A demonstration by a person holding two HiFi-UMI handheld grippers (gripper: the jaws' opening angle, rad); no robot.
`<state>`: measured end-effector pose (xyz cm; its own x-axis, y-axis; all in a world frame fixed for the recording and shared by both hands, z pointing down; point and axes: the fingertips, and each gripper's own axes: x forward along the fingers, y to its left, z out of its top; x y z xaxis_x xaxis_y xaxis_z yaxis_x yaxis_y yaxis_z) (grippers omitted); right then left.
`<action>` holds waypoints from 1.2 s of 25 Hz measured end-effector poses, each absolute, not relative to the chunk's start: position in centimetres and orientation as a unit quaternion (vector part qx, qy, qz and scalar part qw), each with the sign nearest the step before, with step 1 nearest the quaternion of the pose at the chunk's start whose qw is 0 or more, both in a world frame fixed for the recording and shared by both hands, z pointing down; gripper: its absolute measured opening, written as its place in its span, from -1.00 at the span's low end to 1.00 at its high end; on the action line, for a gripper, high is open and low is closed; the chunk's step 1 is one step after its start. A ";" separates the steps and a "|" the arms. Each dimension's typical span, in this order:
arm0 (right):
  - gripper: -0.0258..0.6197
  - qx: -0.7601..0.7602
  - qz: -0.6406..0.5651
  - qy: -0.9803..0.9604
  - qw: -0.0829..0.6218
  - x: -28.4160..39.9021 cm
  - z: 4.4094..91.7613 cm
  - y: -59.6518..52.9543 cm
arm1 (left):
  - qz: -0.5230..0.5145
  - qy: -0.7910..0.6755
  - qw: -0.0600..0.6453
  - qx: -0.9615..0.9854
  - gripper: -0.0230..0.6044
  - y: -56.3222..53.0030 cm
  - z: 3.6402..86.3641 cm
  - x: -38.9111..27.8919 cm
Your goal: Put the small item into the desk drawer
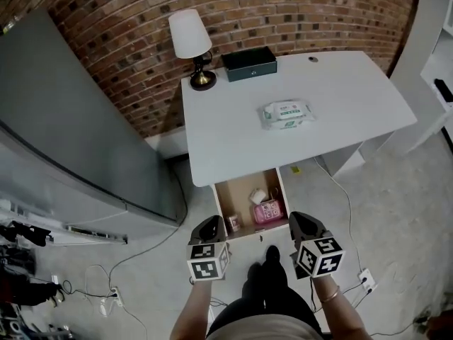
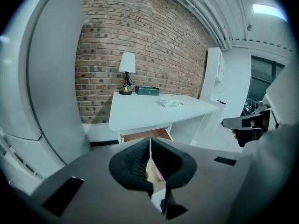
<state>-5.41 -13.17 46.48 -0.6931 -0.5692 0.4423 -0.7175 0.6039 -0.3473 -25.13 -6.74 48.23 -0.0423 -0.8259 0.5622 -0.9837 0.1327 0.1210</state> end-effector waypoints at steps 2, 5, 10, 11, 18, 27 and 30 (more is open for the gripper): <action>-0.90 0.357 0.249 -0.889 0.144 -5.9 45.9 -12.9 | 0.145 -0.711 0.257 0.638 -0.83 -6.0 47.6 -25.4; -0.90 0.349 0.245 -0.893 0.140 -6.5 45.4 -12.2 | 0.135 -0.718 0.252 0.634 -0.83 -5.0 46.9 -26.0; -0.91 0.339 0.237 -0.899 0.143 -7.2 45.0 -11.2 | 0.122 -0.728 0.248 0.627 -0.83 -3.4 46.1 -26.9; -0.91 0.338 0.234 -0.900 0.144 -7.4 45.0 -11.0 | 0.120 -0.730 0.248 0.626 -0.83 -3.1 46.0 -27.1; -0.91 0.333 0.224 -0.904 0.145 -8.5 44.3 -10.0 | 0.112 -0.737 0.246 0.620 -0.83 -1.5 45.5 -28.5; -0.91 0.336 0.215 -0.906 0.142 -8.9 43.6 -9.6 | 0.098 -0.740 0.243 0.619 -0.83 -0.8 44.7 -29.2; -0.91 0.341 0.216 -0.904 0.138 -9.1 43.4 -9.5 | 0.097 -0.738 0.242 0.622 -0.83 -0.6 44.6 -29.4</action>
<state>-9.10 -9.52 43.45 -0.7296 -0.5569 0.3968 -0.6762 0.6742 -0.2971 -29.44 -0.57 44.58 -0.1085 -0.8721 0.4772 -0.9656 0.2066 0.1580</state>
